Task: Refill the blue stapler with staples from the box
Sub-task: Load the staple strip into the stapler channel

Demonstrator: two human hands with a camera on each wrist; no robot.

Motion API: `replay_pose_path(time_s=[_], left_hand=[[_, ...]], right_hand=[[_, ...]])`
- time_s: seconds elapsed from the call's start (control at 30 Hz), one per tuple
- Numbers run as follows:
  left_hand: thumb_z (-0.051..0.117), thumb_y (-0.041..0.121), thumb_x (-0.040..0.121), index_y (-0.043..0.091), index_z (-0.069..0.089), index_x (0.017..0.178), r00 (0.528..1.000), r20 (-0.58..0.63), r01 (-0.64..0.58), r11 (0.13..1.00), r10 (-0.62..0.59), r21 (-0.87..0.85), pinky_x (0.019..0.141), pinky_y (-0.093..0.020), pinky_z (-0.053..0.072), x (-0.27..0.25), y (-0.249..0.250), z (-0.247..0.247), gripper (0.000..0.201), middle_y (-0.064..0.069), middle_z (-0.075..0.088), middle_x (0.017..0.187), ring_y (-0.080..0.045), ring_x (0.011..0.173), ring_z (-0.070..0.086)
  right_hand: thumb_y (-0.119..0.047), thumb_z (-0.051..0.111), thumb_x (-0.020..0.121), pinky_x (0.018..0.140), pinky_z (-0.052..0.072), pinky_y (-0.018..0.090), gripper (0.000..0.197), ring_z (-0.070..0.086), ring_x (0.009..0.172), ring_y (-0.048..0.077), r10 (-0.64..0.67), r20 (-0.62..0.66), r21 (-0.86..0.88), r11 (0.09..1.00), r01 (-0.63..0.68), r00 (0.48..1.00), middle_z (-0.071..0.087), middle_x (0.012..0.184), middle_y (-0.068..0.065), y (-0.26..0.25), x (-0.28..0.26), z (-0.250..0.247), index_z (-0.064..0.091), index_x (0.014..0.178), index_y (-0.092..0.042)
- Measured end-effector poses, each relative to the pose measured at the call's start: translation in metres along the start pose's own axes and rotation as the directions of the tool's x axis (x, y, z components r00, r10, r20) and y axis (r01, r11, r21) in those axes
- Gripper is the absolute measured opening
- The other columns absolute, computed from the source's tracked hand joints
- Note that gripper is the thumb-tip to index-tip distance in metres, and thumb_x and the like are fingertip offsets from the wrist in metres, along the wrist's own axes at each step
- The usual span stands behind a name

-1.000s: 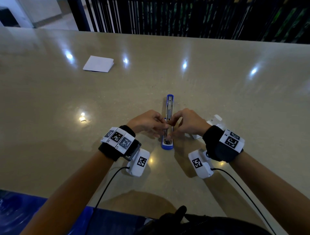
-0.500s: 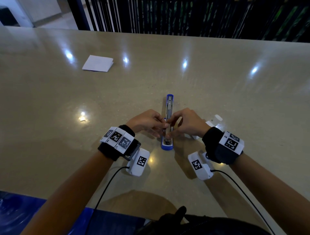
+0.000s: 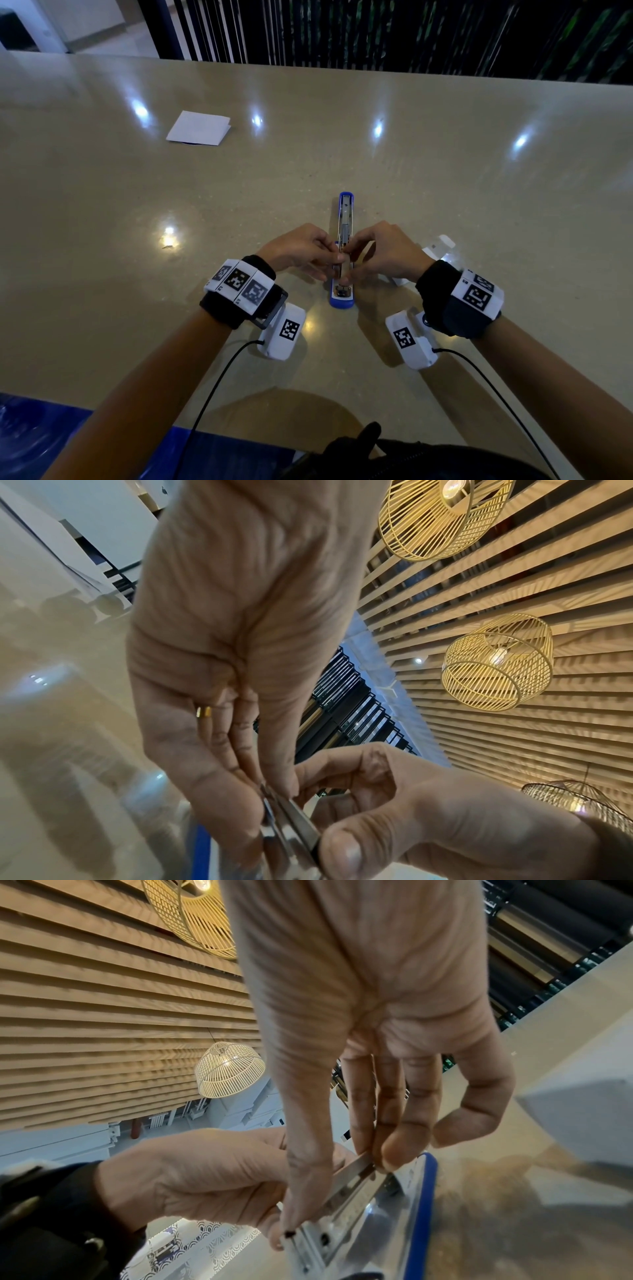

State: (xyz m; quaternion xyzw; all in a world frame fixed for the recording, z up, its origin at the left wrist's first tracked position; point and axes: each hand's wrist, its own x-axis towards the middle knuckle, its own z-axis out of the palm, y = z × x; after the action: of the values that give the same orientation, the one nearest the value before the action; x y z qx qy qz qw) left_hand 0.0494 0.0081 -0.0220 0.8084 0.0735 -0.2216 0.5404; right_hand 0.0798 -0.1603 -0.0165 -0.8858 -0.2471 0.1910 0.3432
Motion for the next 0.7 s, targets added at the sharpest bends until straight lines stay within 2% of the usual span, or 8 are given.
replay_pose_path(time_s=[0.13, 0.23, 0.33, 0.5, 0.7], left_hand=[[0.065, 0.014, 0.088, 0.010, 0.060, 0.092, 1.000, 0.002, 0.011, 1.000, -0.011, 0.009, 0.052, -0.017, 0.057, 0.0002, 0.0019, -0.0001, 0.007, -0.003, 0.069, 0.079, -0.009, 0.067, 0.068], [0.064, 0.016, 0.088, 0.008, 0.061, 0.097, 1.000, 0.005, 0.015, 1.000, -0.015, 0.012, 0.052, -0.017, 0.057, 0.0009, 0.0028, -0.0013, 0.013, -0.003, 0.069, 0.080, -0.010, 0.069, 0.068], [0.065, 0.015, 0.088, 0.008, 0.061, 0.096, 1.000, 0.002, 0.012, 1.000, -0.012, 0.016, 0.050, -0.016, 0.055, 0.0013, 0.0024, -0.0014, 0.011, -0.003, 0.069, 0.079, -0.007, 0.064, 0.069], [0.065, 0.015, 0.088, 0.012, 0.061, 0.089, 1.000, -0.006, 0.013, 0.999, -0.013, 0.036, 0.050, -0.015, 0.055, 0.0019, 0.0017, -0.0003, 0.006, -0.004, 0.070, 0.080, -0.009, 0.068, 0.068], [0.067, 0.013, 0.086, 0.012, 0.061, 0.089, 1.000, 0.010, 0.009, 0.999, -0.010, 0.045, 0.053, -0.015, 0.056, 0.0035, 0.0004, -0.0009, 0.007, -0.006, 0.070, 0.084, -0.012, 0.072, 0.069]], right_hand=[[-0.021, 0.091, 0.056, 0.058, 0.044, 0.010, 0.049, 0.056, 0.066, 0.000, -0.016, -0.003, -0.011, 1.000, 0.016, 1.000, 0.069, 0.090, 0.000, 0.0009, -0.0002, -0.0003, 0.073, 0.100, -0.010], [-0.021, 0.091, 0.056, 0.052, 0.044, 0.005, 0.049, 0.056, 0.063, -0.002, -0.022, -0.010, -0.007, 1.000, 0.022, 1.000, 0.068, 0.088, -0.002, 0.0012, -0.0001, -0.0017, 0.073, 0.101, -0.010], [-0.020, 0.091, 0.055, 0.050, 0.043, 0.002, 0.048, 0.057, 0.058, -0.003, -0.027, -0.010, -0.010, 1.000, 0.027, 1.000, 0.068, 0.086, -0.002, 0.0009, 0.0002, -0.0012, 0.073, 0.099, -0.010], [-0.018, 0.092, 0.055, 0.050, 0.043, 0.002, 0.047, 0.055, 0.059, -0.001, -0.022, -0.013, -0.011, 1.000, 0.021, 1.000, 0.068, 0.085, -0.001, 0.0003, 0.0007, 0.0005, 0.074, 0.098, -0.009], [-0.018, 0.089, 0.059, 0.058, 0.039, 0.010, 0.049, 0.054, 0.062, -0.002, -0.006, -0.009, -0.024, 1.000, 0.005, 1.000, 0.067, 0.088, -0.001, -0.0002, -0.0001, 0.0032, 0.073, 0.104, -0.008]])
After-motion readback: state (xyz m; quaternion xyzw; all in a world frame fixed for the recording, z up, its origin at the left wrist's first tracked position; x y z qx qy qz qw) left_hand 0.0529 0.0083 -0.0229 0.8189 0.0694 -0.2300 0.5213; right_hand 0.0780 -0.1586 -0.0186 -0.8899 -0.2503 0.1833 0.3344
